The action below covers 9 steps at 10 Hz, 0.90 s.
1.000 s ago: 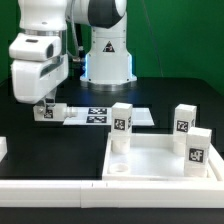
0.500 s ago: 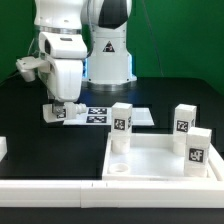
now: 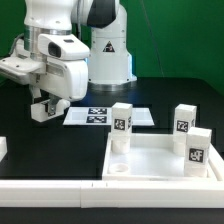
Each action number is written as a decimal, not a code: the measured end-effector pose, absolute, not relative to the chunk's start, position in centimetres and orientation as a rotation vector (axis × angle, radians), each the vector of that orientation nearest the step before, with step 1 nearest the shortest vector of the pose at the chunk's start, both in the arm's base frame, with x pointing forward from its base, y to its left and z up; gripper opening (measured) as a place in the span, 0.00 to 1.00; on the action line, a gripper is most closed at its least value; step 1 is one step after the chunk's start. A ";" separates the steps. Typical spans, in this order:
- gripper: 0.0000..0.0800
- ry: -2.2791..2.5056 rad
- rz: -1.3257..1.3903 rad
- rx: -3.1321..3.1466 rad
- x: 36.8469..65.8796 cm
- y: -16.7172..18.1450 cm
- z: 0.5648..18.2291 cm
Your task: Assemble square table
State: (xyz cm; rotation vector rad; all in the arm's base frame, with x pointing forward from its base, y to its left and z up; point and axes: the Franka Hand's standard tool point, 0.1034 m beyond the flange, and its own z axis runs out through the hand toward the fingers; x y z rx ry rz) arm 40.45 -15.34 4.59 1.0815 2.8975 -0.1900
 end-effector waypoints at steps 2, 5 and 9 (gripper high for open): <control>0.35 2.896 -0.195 1.086 40.4 -15.5 4.6; 0.35 2.980 -0.259 1.117 40.7 -13.4 3.4; 0.35 3.055 -0.311 1.122 41.4 -12.6 2.4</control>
Offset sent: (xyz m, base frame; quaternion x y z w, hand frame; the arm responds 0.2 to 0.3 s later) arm 0.0150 0.0271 -0.0156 0.0273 0.0629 -0.1004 0.9926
